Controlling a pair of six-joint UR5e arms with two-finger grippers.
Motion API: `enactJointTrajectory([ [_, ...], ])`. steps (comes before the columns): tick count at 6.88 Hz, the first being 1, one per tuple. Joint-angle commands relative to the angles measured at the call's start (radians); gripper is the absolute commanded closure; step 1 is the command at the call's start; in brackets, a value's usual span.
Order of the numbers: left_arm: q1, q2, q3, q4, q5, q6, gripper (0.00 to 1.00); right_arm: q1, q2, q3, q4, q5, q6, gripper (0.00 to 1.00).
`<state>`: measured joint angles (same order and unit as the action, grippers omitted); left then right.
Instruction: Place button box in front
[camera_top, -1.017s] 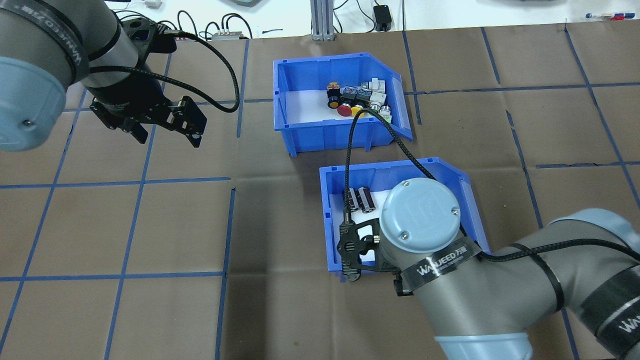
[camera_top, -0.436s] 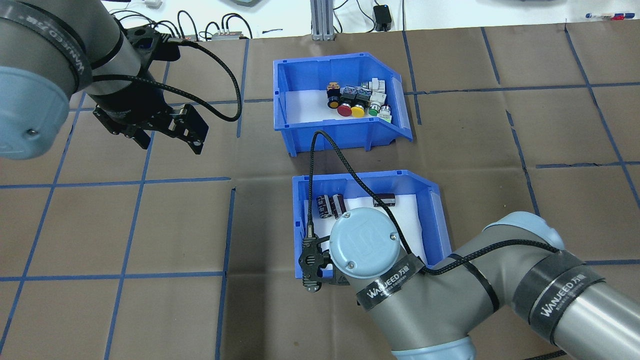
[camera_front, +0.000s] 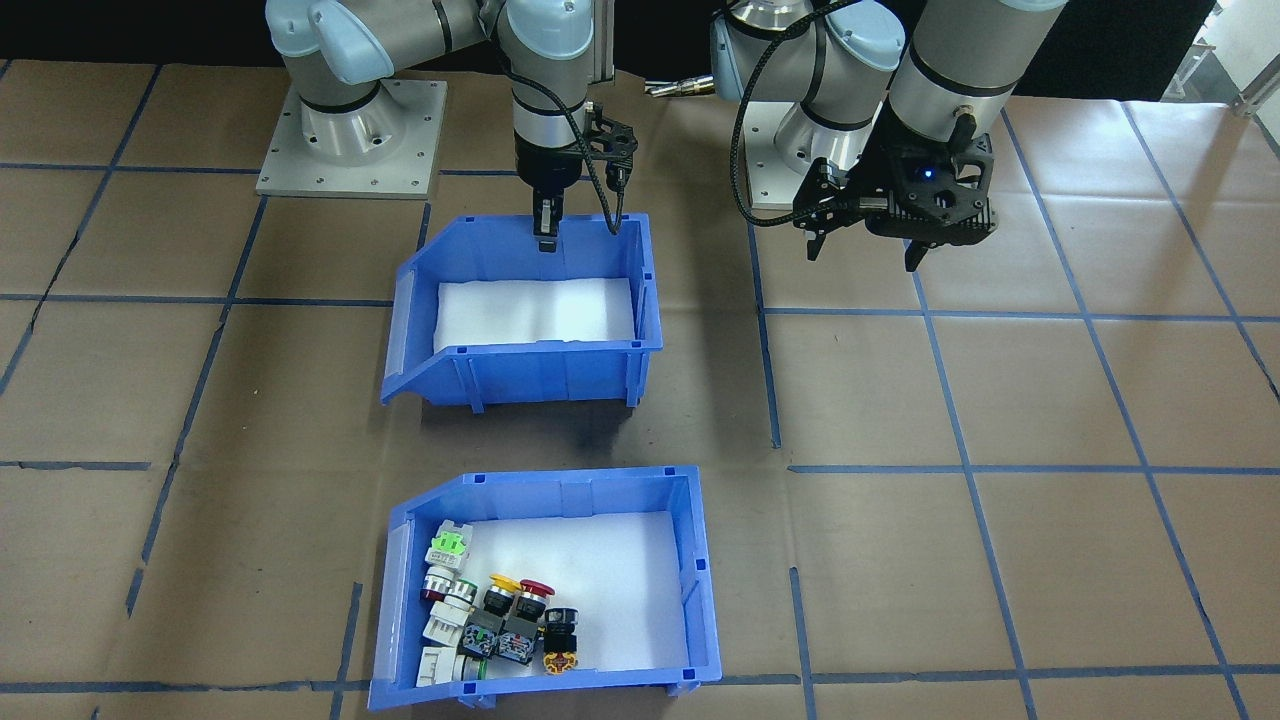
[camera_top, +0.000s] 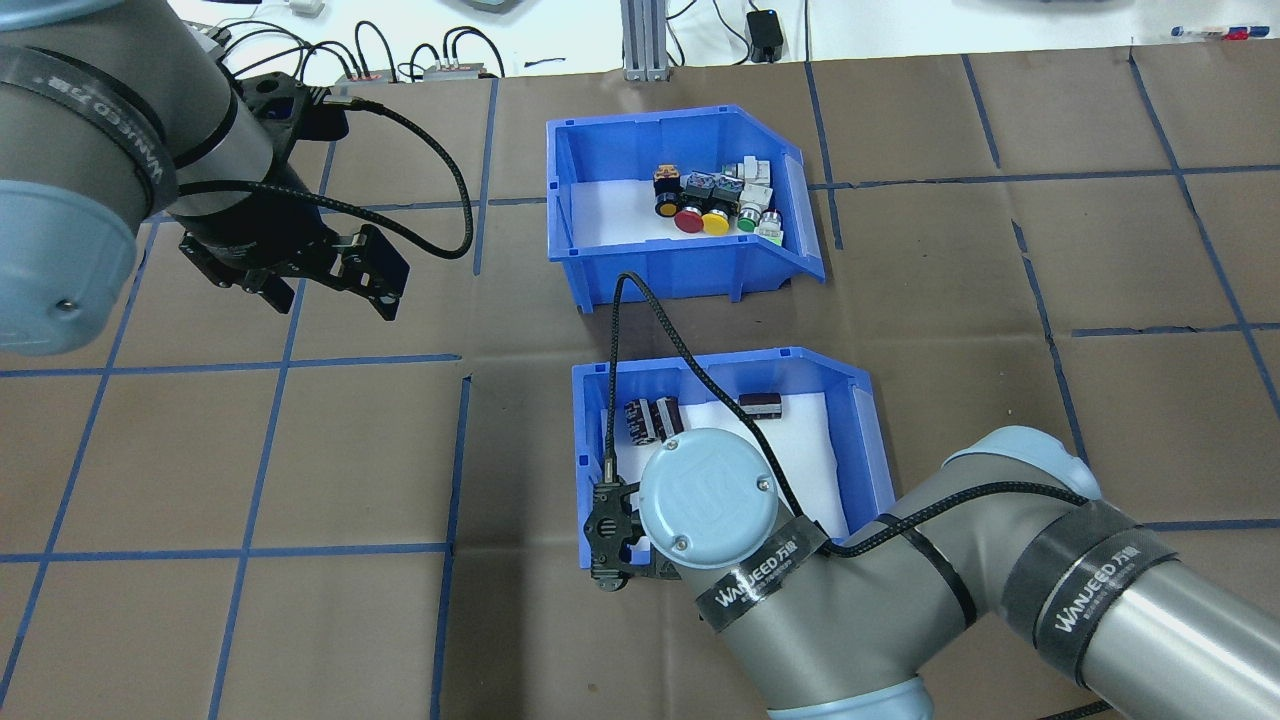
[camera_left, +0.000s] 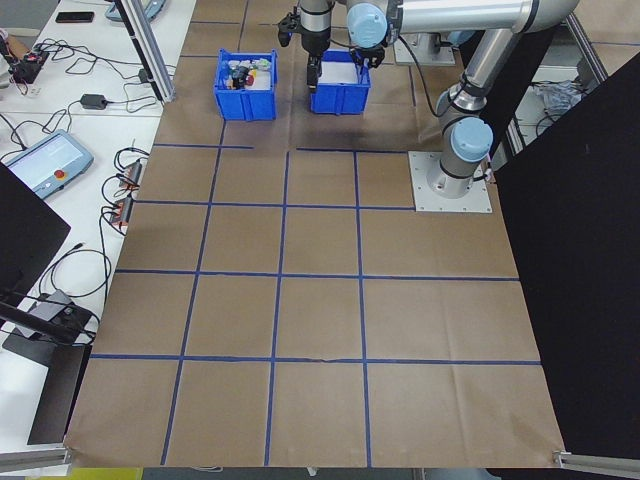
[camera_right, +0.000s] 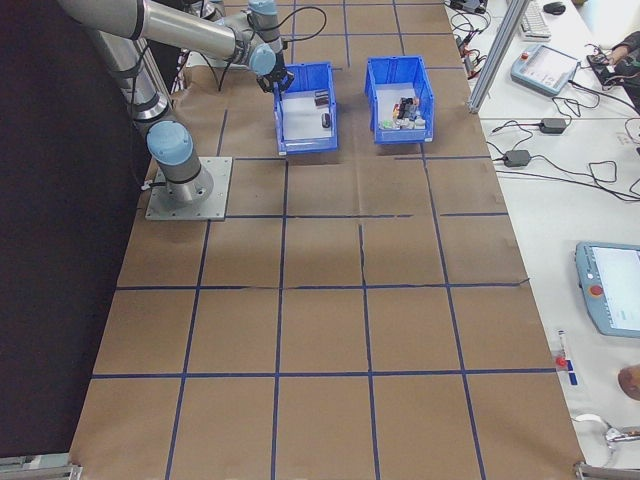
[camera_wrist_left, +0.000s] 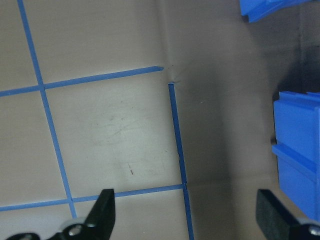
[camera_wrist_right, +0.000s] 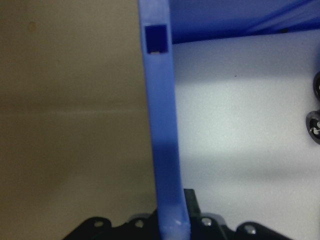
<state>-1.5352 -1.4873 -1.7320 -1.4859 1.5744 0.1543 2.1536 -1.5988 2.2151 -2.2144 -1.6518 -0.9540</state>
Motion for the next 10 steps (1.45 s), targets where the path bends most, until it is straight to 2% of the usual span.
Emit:
enactJointTrajectory([
  [1,0.006,0.009,-0.003,0.007,0.000,0.005,0.00,0.000,-0.006,-0.005,-0.001,0.003,0.020,0.00],
  [3,0.004,0.006,-0.001,0.007,-0.005,0.005,0.00,-0.011,-0.004,-0.075,0.037,-0.003,0.017,0.00],
  [4,0.003,-0.010,0.009,0.007,-0.007,-0.001,0.00,-0.029,-0.004,-0.122,0.120,-0.005,0.018,0.00],
  [6,0.003,-0.017,0.022,0.007,-0.008,-0.001,0.00,-0.090,-0.090,-0.175,0.261,-0.006,0.017,0.00],
  [8,0.000,-0.021,0.025,0.009,-0.010,0.002,0.00,-0.322,-0.203,-0.178,0.275,0.007,0.024,0.00],
  [10,-0.002,-0.025,0.038,0.001,-0.046,-0.013,0.00,-0.536,-0.242,-0.208,0.282,0.061,0.101,0.00],
])
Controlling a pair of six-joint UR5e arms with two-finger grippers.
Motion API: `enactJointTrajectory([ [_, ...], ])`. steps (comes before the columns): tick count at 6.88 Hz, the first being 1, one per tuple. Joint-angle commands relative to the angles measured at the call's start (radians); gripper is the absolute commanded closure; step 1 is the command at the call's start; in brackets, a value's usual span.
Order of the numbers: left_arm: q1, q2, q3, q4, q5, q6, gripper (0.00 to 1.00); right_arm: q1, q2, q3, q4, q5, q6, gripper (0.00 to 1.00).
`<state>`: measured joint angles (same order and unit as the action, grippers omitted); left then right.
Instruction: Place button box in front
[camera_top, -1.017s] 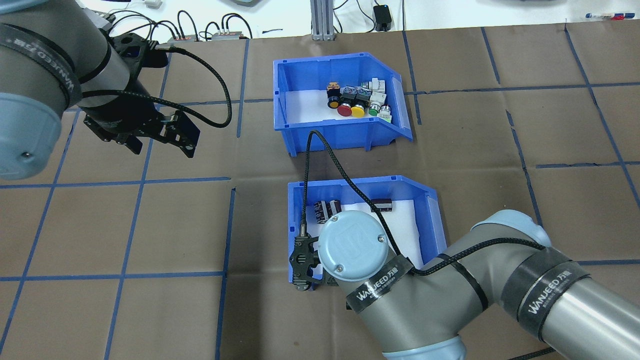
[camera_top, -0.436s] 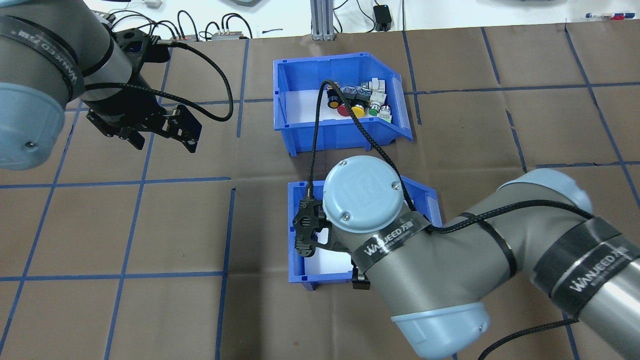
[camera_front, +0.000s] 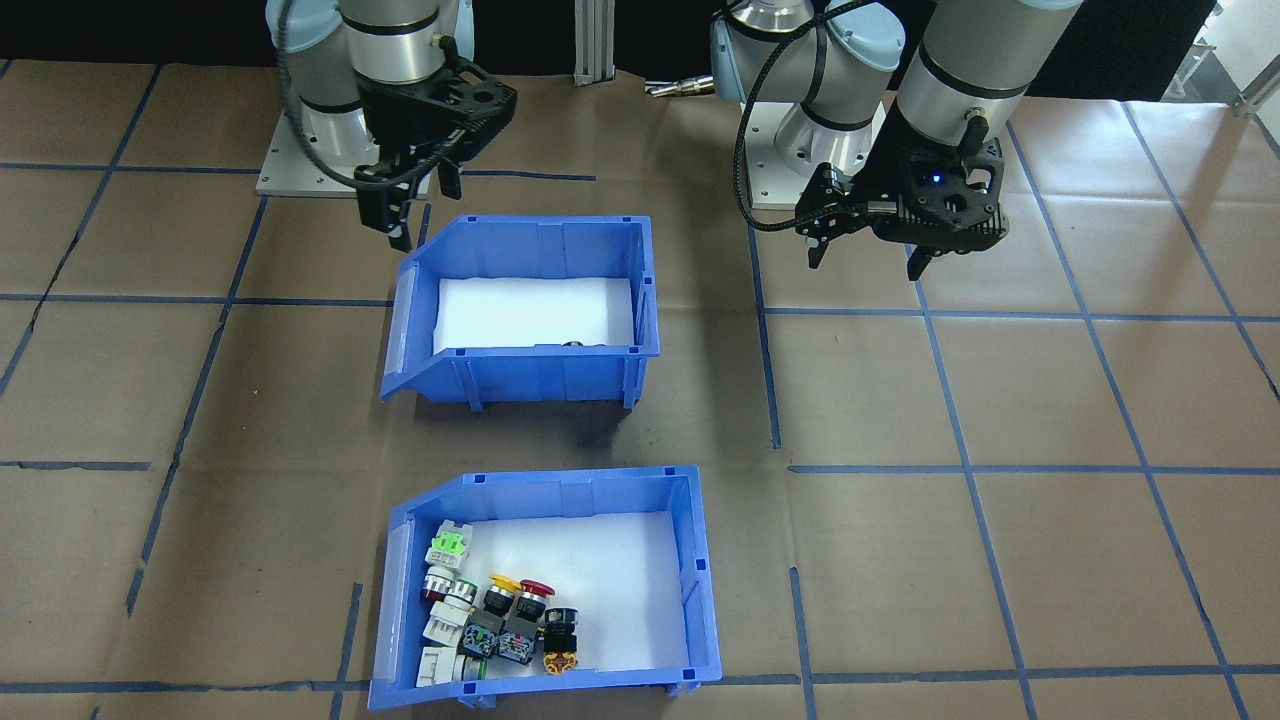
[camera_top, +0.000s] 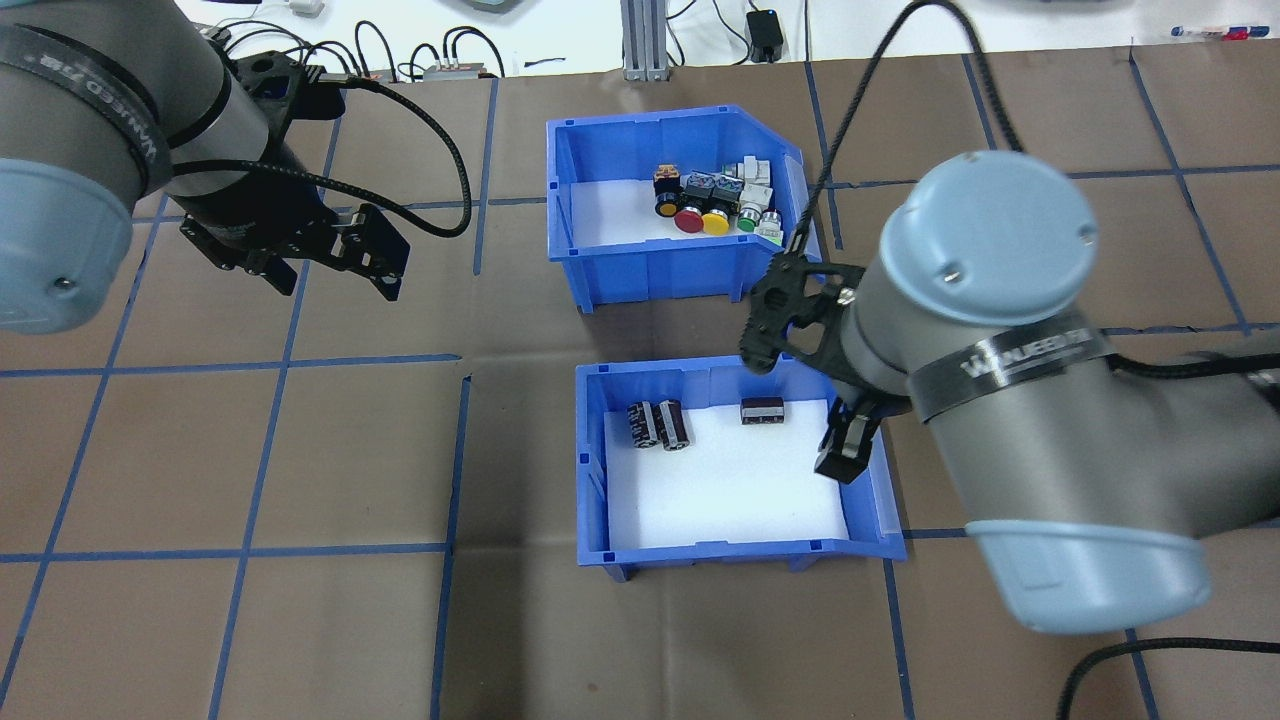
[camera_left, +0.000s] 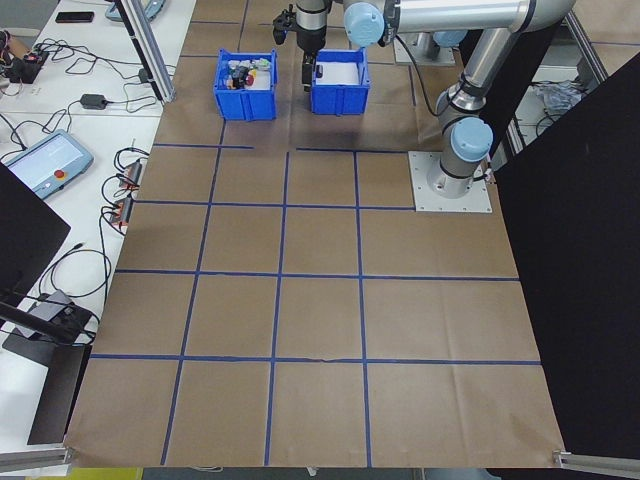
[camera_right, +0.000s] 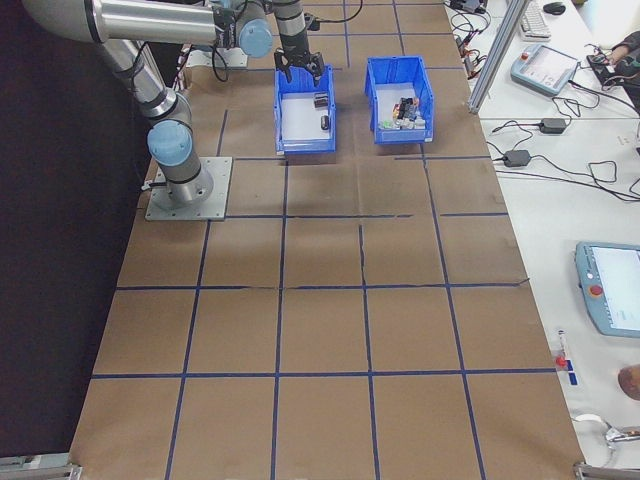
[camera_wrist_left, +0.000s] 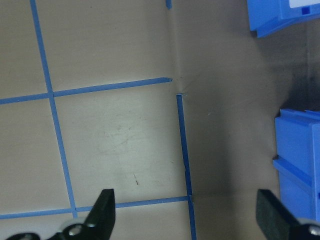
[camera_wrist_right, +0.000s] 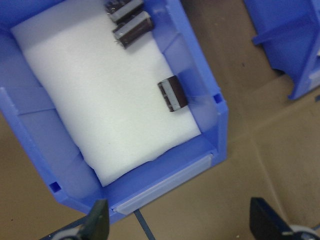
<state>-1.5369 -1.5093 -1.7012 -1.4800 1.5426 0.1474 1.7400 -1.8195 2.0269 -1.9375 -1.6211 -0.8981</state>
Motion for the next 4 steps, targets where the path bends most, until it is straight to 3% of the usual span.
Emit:
enactJointTrajectory([
  [1,-0.002,-0.002,0.008,-0.012,-0.013,-0.032,0.00,-0.178,-0.012,-0.081,0.003,0.029,0.152,0.00],
  [4,-0.002,0.006,0.008,-0.029,-0.004,-0.060,0.00,-0.200,0.150,-0.267,0.083,0.024,0.645,0.00],
])
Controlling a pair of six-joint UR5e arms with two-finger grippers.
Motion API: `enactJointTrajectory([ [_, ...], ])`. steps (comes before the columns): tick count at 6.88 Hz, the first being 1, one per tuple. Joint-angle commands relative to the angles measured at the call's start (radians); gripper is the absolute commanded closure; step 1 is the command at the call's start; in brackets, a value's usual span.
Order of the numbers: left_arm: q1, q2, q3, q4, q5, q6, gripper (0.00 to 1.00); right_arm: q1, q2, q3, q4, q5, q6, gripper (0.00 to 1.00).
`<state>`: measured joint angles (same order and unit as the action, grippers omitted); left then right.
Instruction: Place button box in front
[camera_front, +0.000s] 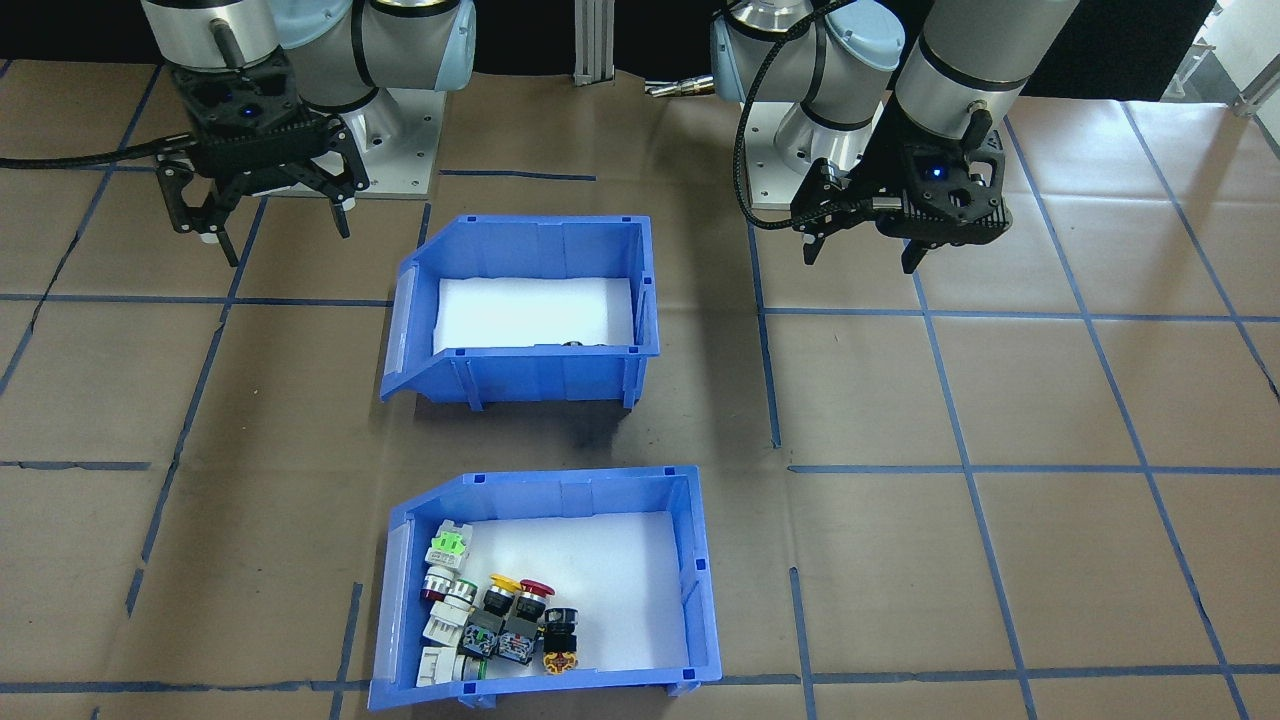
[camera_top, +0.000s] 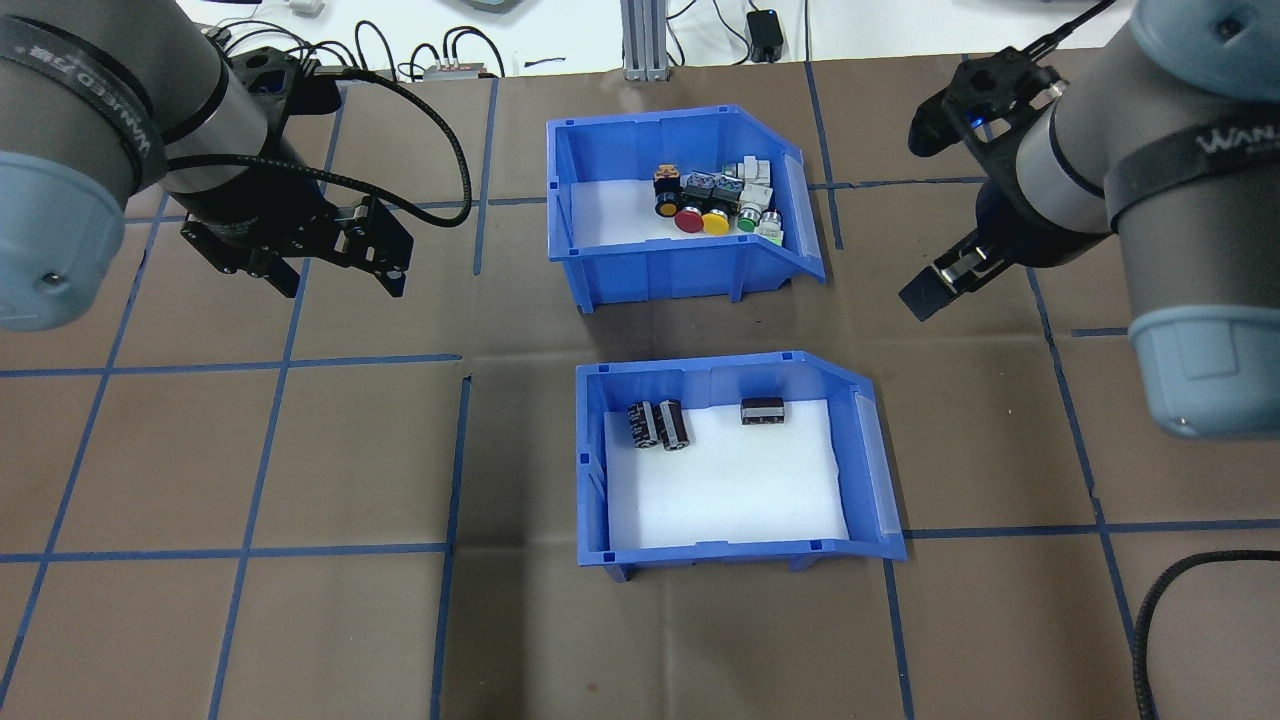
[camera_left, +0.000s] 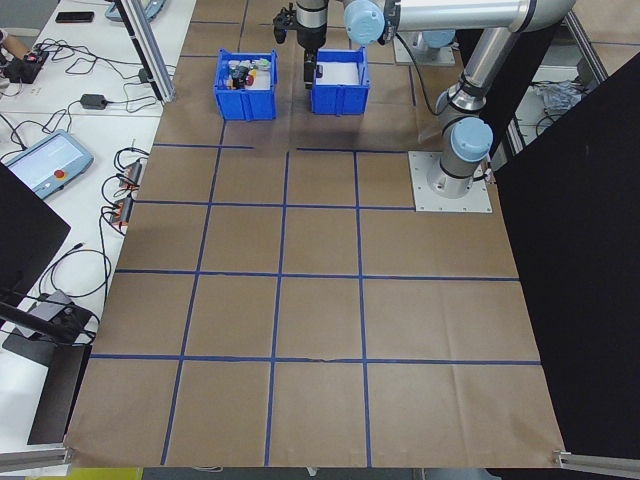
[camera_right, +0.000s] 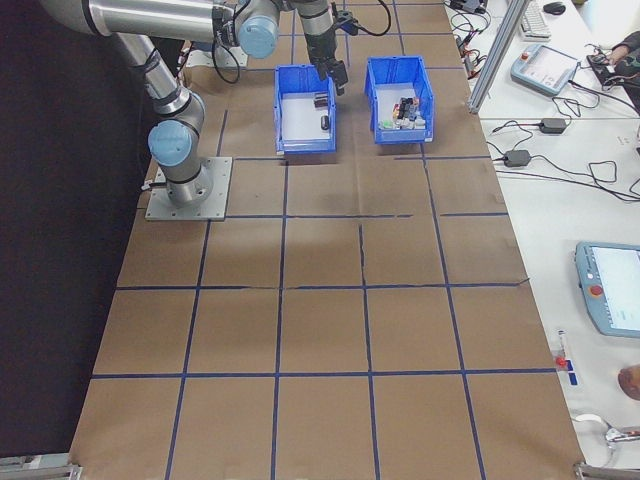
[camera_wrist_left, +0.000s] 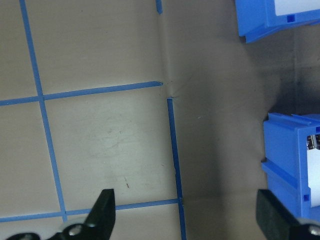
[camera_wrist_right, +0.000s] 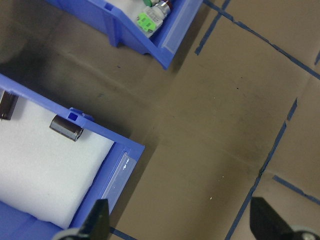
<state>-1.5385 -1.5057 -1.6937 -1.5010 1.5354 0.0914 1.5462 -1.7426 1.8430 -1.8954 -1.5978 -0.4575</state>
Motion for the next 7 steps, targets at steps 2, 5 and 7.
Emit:
enactJointTrajectory([
  [2,0.000,0.004,0.000,-0.016,0.005,-0.004,0.00,-0.005,0.208,-0.294,0.245,0.004,0.417,0.00],
  [5,-0.005,0.008,0.000,-0.031,0.006,-0.004,0.00,0.000,0.221,-0.267,0.285,0.012,0.603,0.00],
  [7,-0.006,0.015,0.000,-0.033,0.008,-0.004,0.00,0.000,0.213,-0.261,0.274,0.012,0.599,0.00],
])
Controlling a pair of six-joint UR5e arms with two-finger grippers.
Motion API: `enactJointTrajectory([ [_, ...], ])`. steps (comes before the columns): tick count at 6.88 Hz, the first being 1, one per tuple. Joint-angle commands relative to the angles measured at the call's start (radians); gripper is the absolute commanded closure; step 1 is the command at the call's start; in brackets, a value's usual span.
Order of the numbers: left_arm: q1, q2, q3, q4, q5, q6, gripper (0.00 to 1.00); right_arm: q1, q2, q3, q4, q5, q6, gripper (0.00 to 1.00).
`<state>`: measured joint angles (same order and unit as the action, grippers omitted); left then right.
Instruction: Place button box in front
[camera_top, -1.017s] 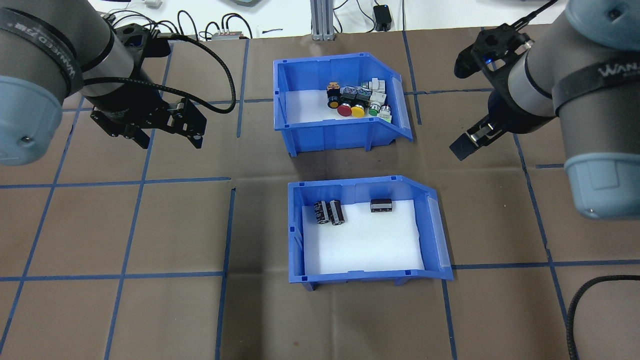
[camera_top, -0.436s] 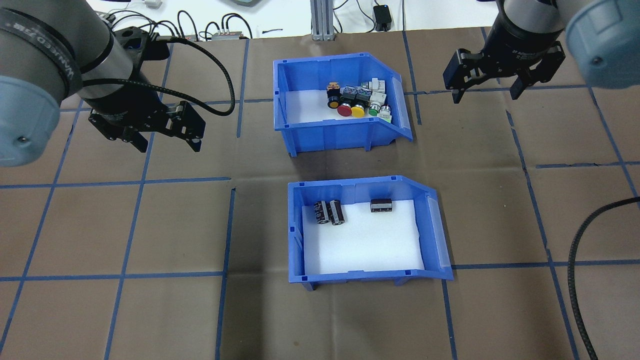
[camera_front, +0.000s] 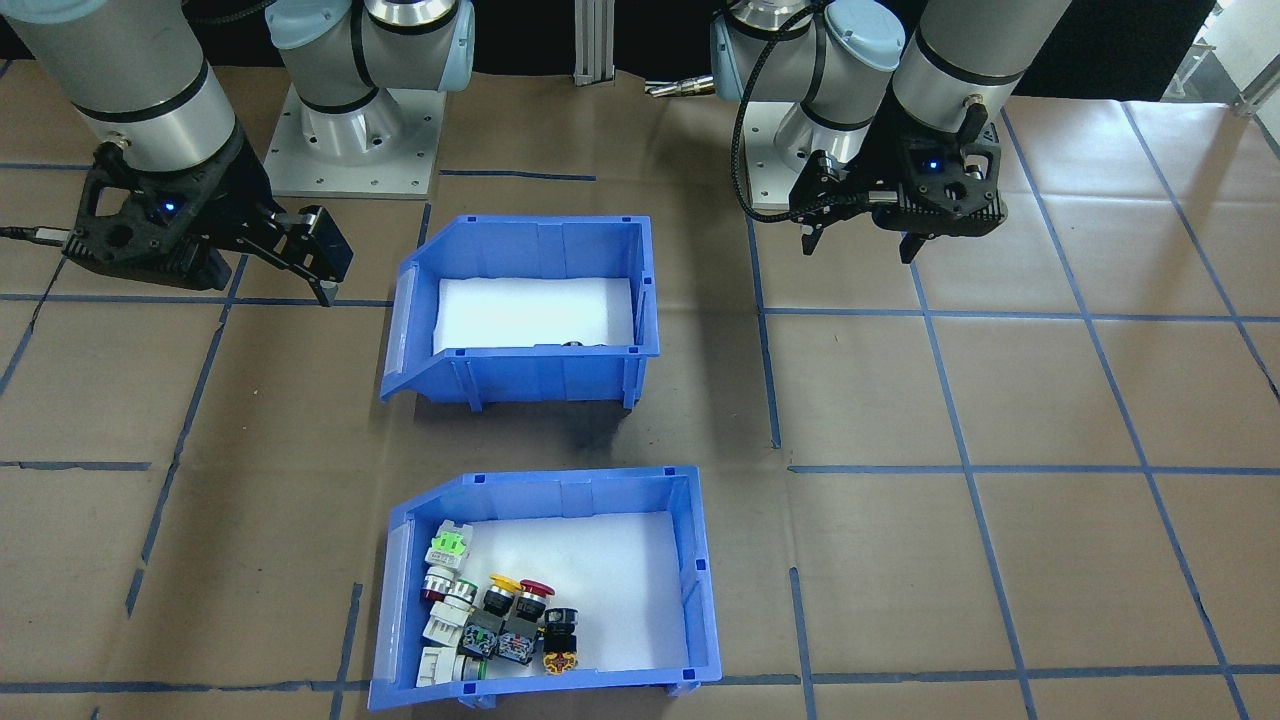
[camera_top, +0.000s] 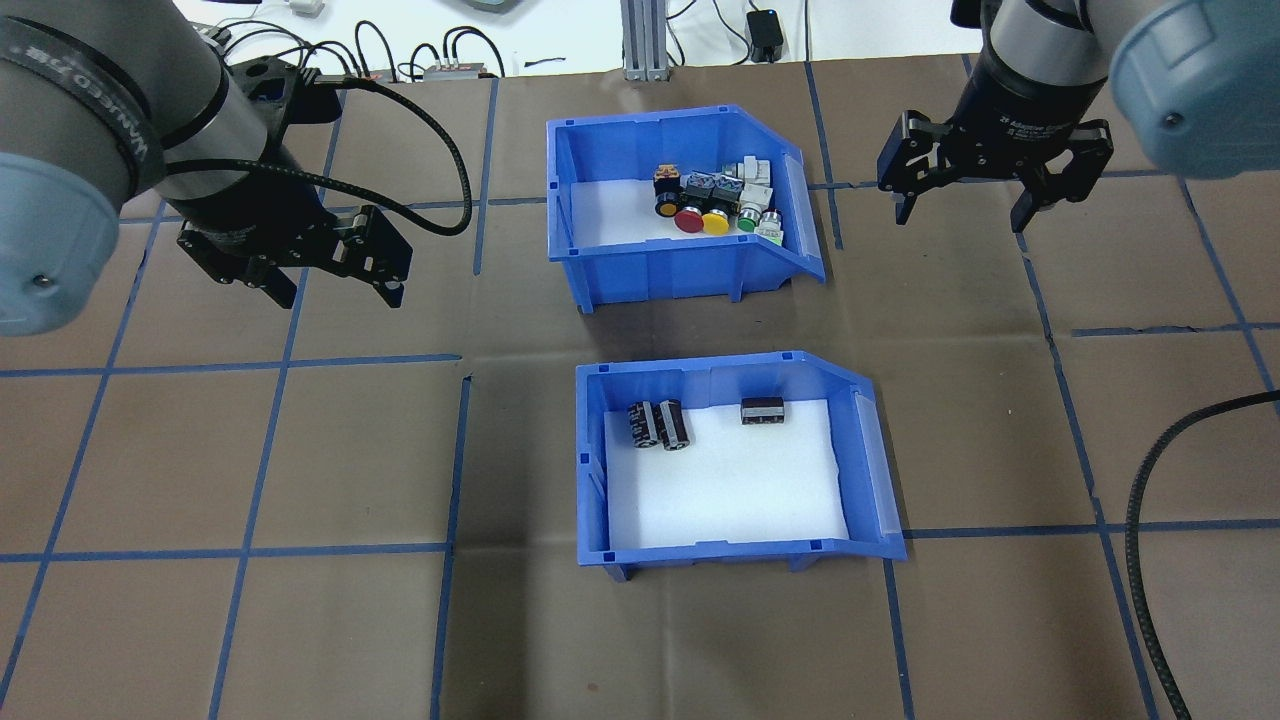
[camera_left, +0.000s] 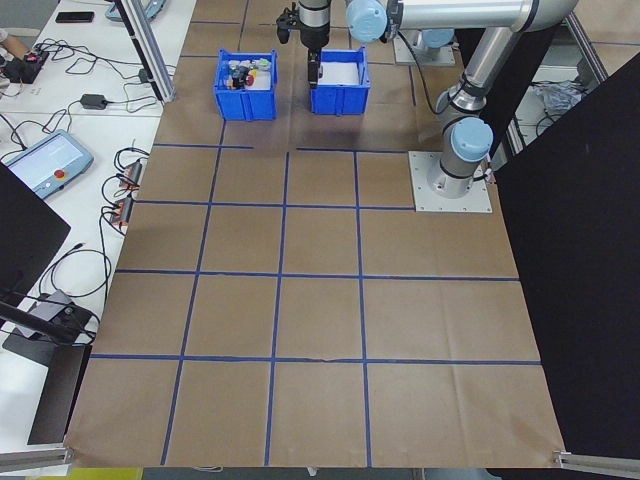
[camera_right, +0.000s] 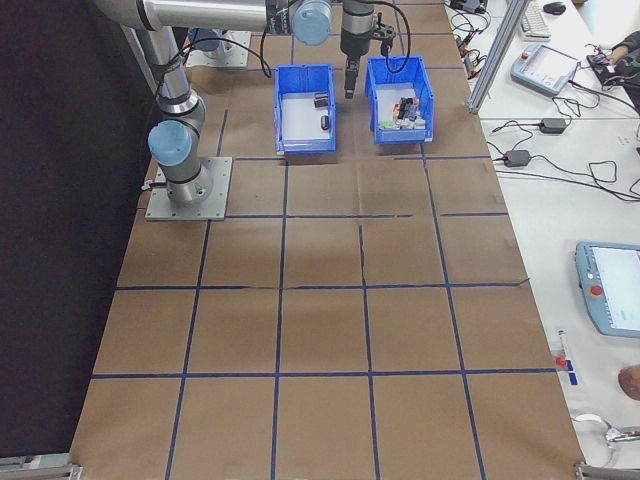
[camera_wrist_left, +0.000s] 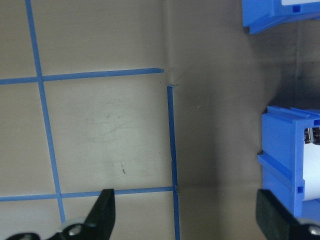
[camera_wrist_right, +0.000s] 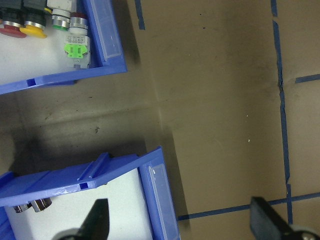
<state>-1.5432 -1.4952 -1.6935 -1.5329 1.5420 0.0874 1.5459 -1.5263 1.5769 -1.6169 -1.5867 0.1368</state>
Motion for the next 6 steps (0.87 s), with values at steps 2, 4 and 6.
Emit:
enactJointTrajectory([
  [2,-0.005,0.006,0.000,-0.007,0.041,0.000,0.00,0.000,-0.003,0.005,-0.005,-0.001,0.003,0.00],
  [4,-0.006,0.009,0.000,-0.007,0.036,-0.003,0.00,0.000,-0.008,0.005,-0.005,0.001,0.001,0.00],
  [6,-0.011,0.009,0.000,-0.007,0.026,-0.027,0.00,0.000,-0.008,0.005,-0.005,0.001,0.000,0.00],
])
